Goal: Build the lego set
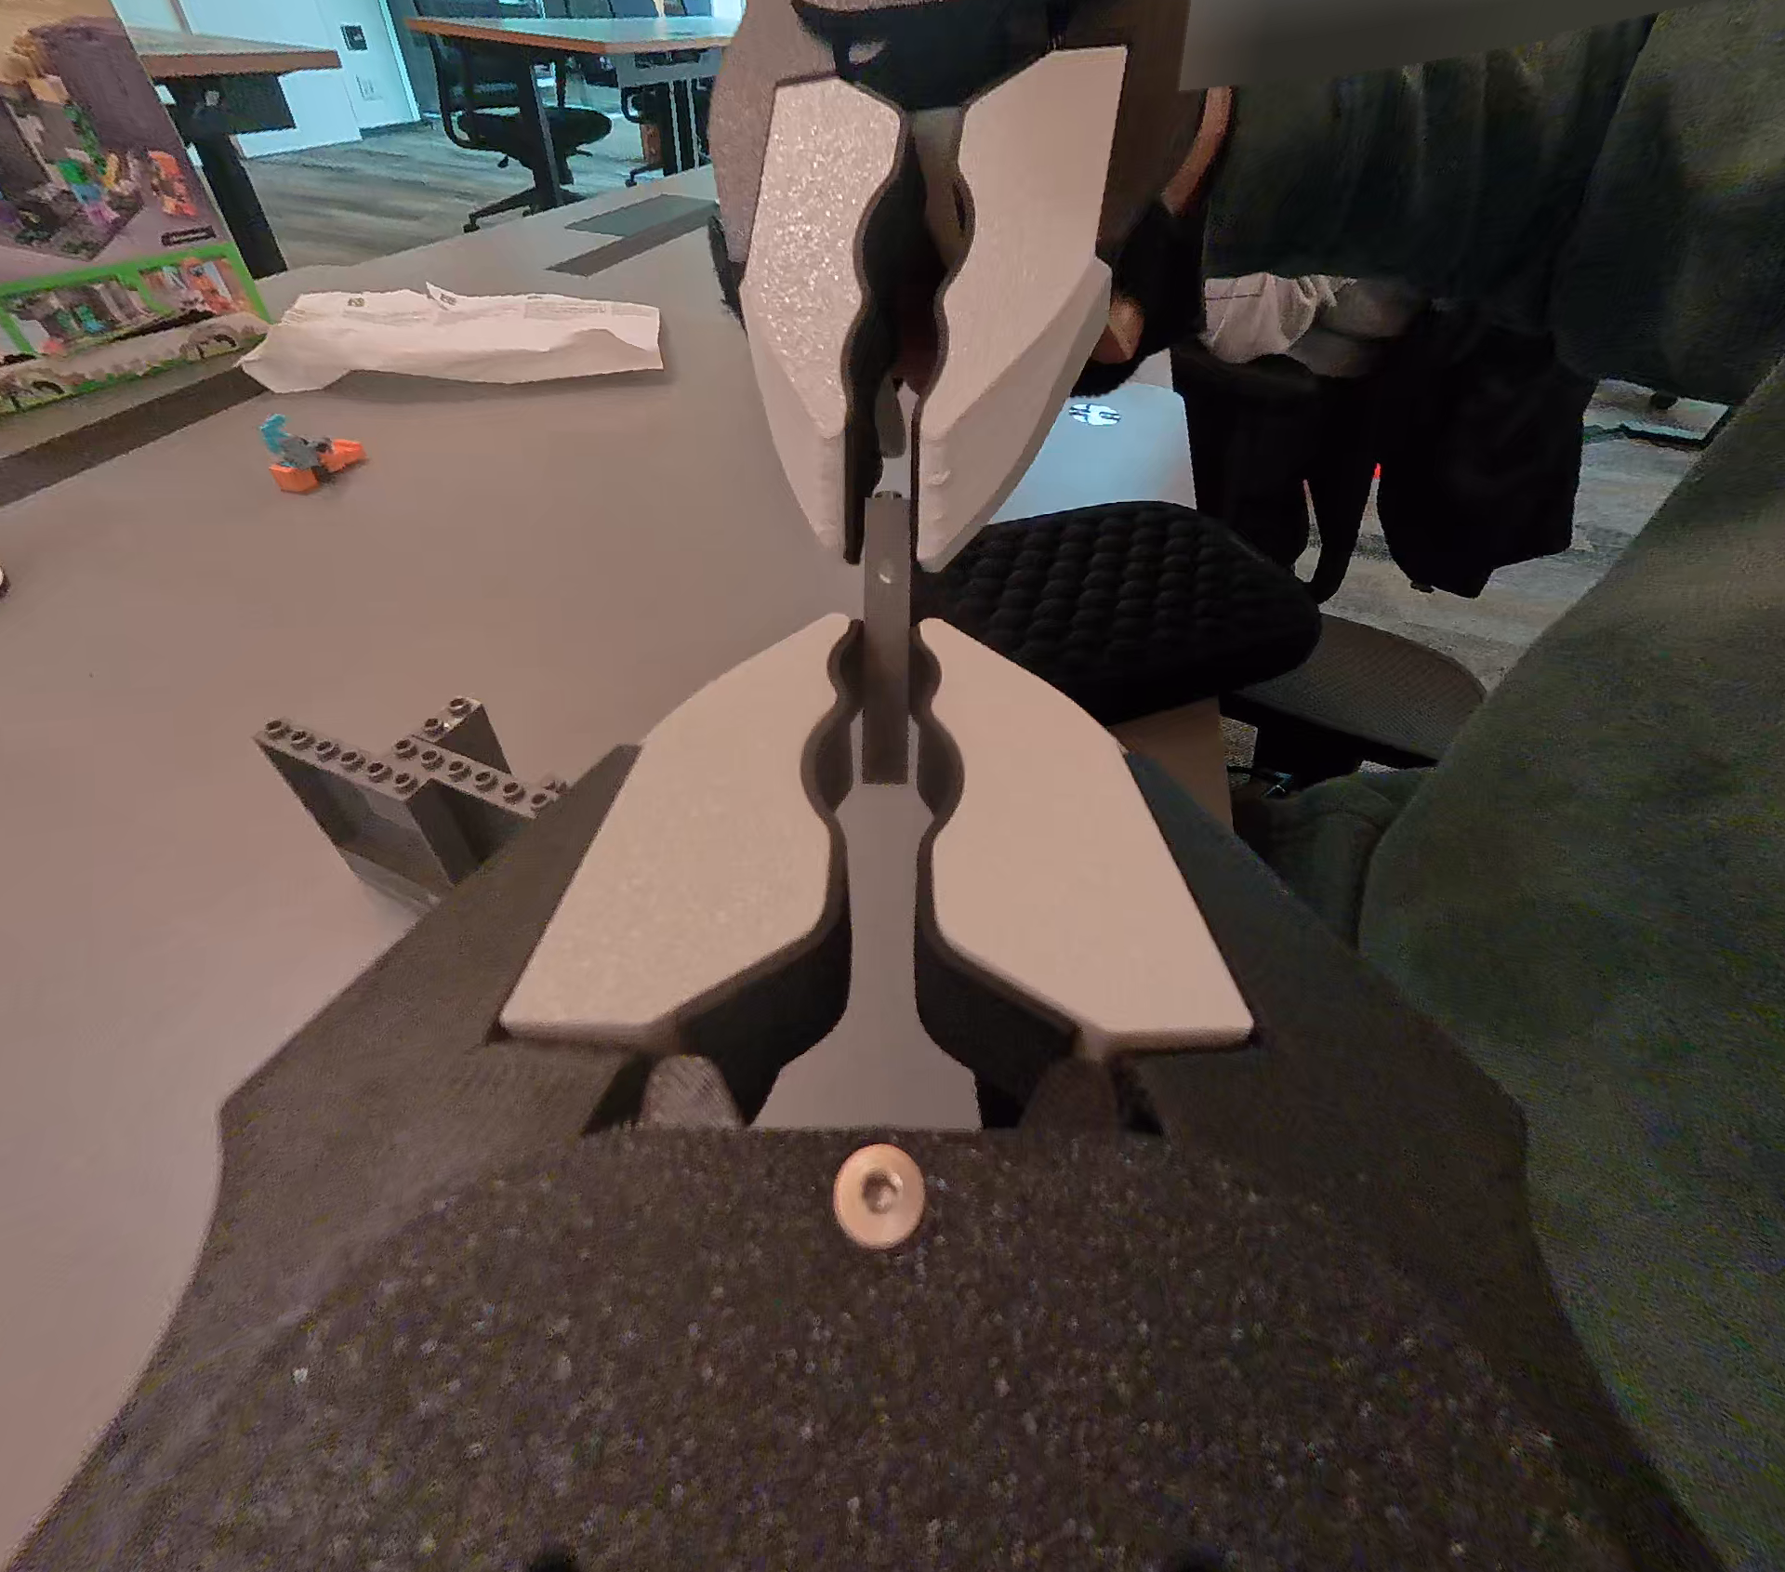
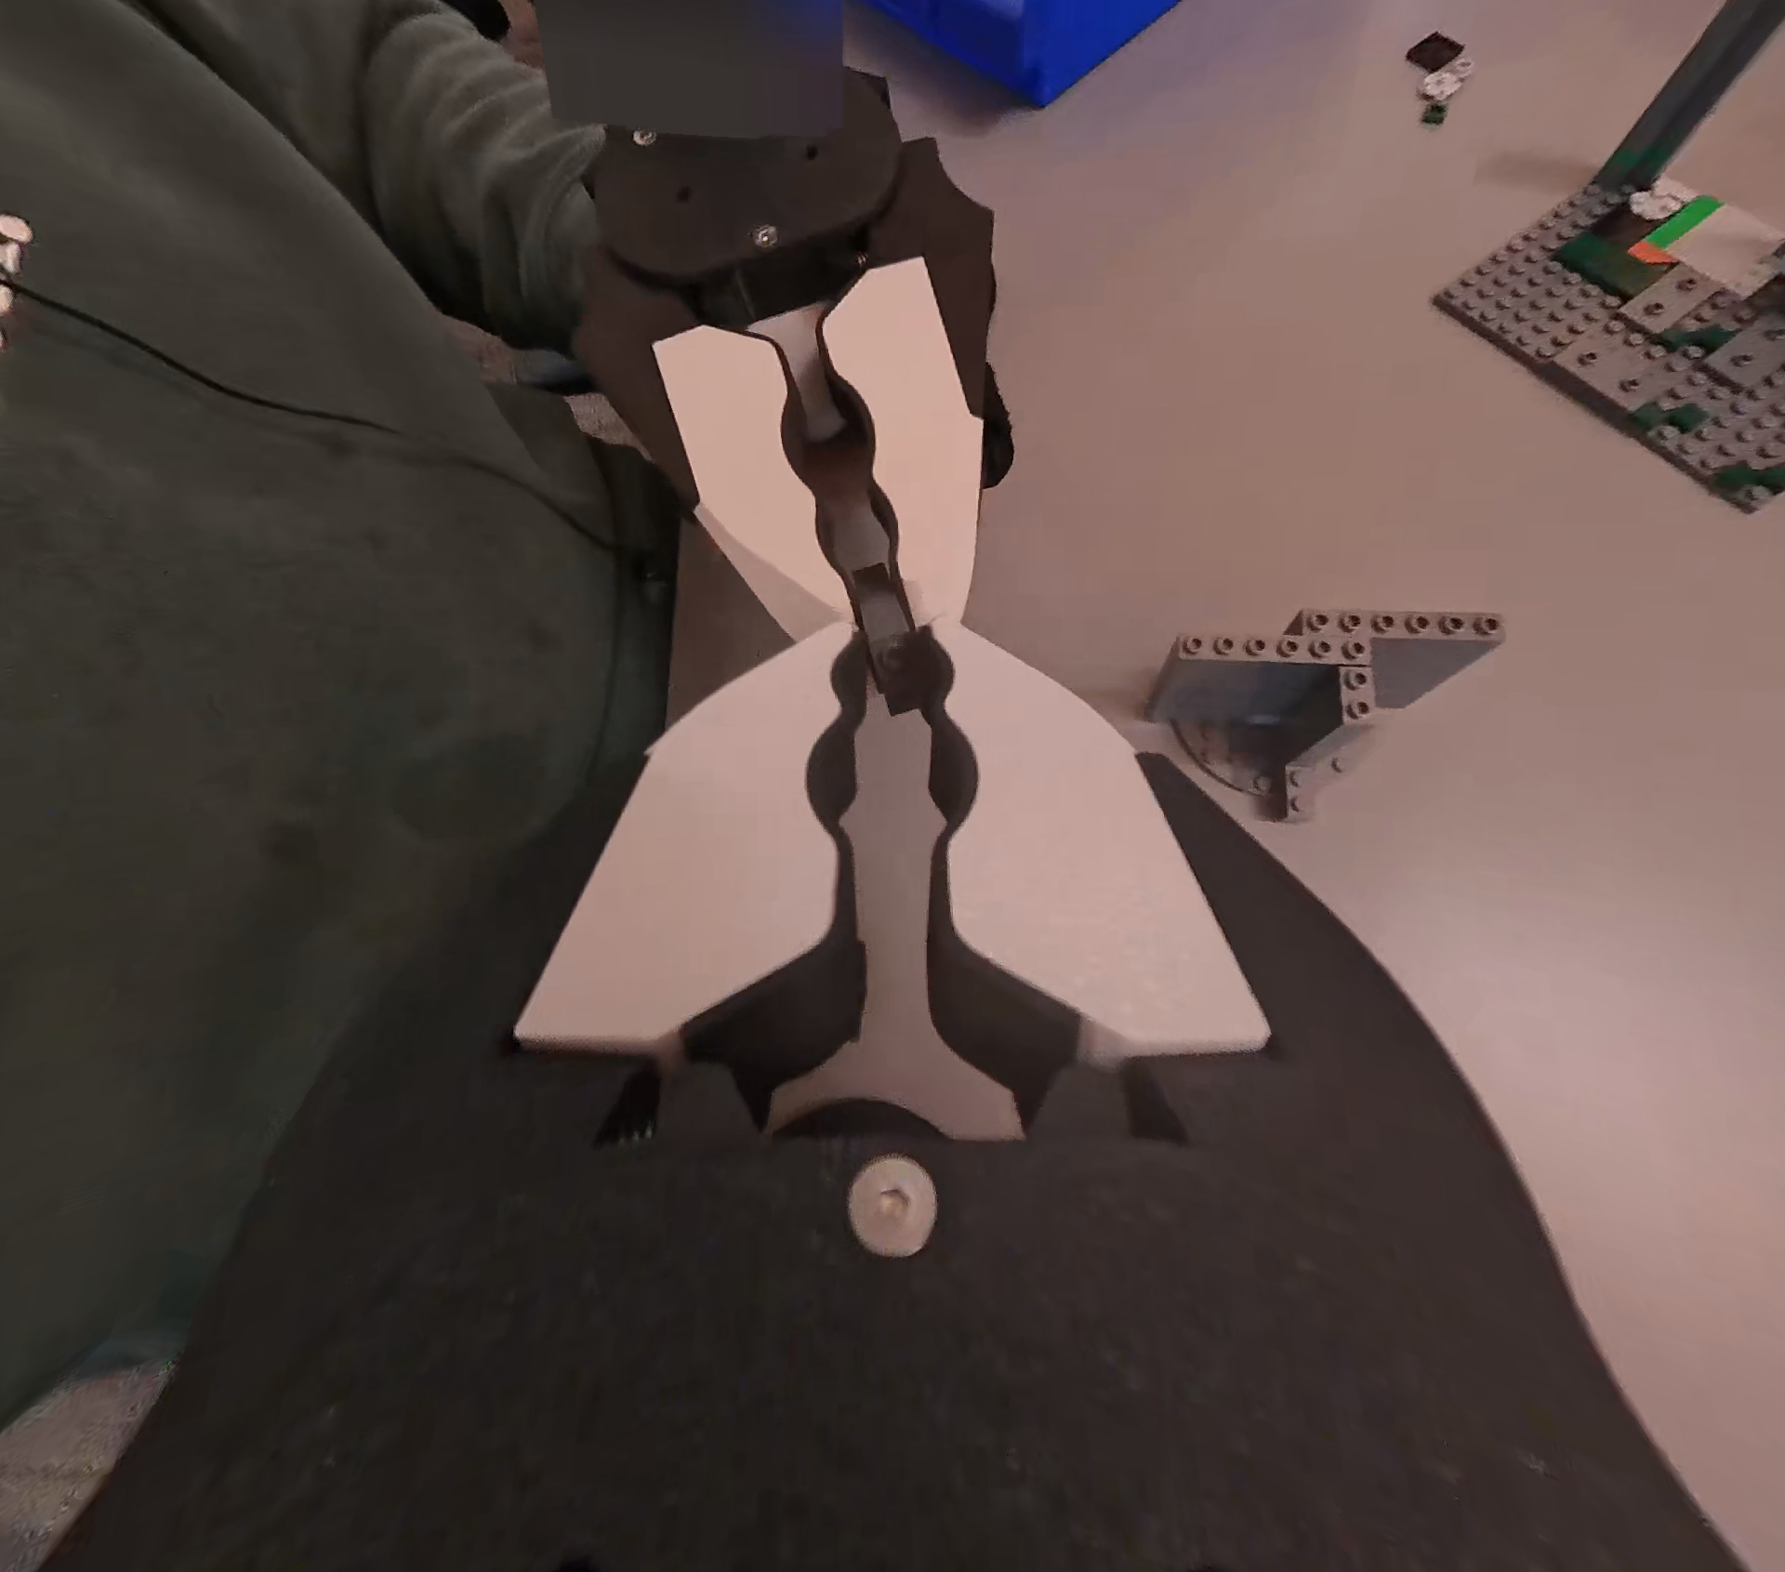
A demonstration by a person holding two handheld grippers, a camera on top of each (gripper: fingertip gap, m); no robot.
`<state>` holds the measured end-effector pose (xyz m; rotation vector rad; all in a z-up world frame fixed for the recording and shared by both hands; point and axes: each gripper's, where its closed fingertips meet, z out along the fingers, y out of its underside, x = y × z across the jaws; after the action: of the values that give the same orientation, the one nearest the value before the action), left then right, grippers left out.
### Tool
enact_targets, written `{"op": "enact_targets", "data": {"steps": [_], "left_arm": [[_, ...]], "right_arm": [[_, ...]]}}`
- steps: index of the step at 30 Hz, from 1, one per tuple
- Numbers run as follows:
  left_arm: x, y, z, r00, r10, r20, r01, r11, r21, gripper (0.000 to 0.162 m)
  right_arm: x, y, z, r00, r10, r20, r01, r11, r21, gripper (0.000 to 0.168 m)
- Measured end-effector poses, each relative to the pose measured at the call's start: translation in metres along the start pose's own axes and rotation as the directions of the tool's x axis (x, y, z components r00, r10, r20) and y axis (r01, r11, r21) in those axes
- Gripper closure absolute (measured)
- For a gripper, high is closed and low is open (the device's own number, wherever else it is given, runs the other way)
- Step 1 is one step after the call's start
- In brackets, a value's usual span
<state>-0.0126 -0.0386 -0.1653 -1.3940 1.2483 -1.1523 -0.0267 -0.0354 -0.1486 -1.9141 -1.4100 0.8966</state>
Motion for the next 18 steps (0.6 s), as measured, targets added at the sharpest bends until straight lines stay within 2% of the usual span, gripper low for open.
{"op": "enact_targets", "data": {"steps": [5, 8, 10, 13, 18], "left_arm": [[0.003, 0.002, -0.001, 0.999, -0.009, -0.032, 0.009, 1.0, -0.004, 0.152], [0.004, 0.003, -0.004, 0.994, -0.05, -0.098, 0.049, 0.999, -0.015, 0.142], [0.0, 0.005, -0.006, 0.993, -0.065, -0.102, 0.062, 0.998, -0.03, 0.142], [-0.005, 0.009, -0.007, 0.996, -0.02, -0.086, 0.014, 0.998, -0.069, 0.142], [-0.015, 0.015, 0.005, 0.996, 0.08, -0.04, -0.086, 0.984, -0.154, 0.142]], "right_arm": [[-0.002, 0.003, 0.0, 0.988, -0.156, 0.018, 0.157, 0.985, -0.072, 0.161], [0.002, 0.007, -0.005, 0.962, -0.272, 0.007, 0.27, 0.95, -0.158, 0.161], [0.004, 0.01, -0.007, 0.954, -0.299, 0.013, 0.294, 0.931, -0.216, 0.161], [0.01, 0.014, -0.008, 0.955, -0.297, -0.003, 0.283, 0.912, -0.297, 0.161], [0.022, 0.015, -0.005, 0.976, -0.206, -0.069, 0.162, 0.902, -0.399, 0.161]]}}
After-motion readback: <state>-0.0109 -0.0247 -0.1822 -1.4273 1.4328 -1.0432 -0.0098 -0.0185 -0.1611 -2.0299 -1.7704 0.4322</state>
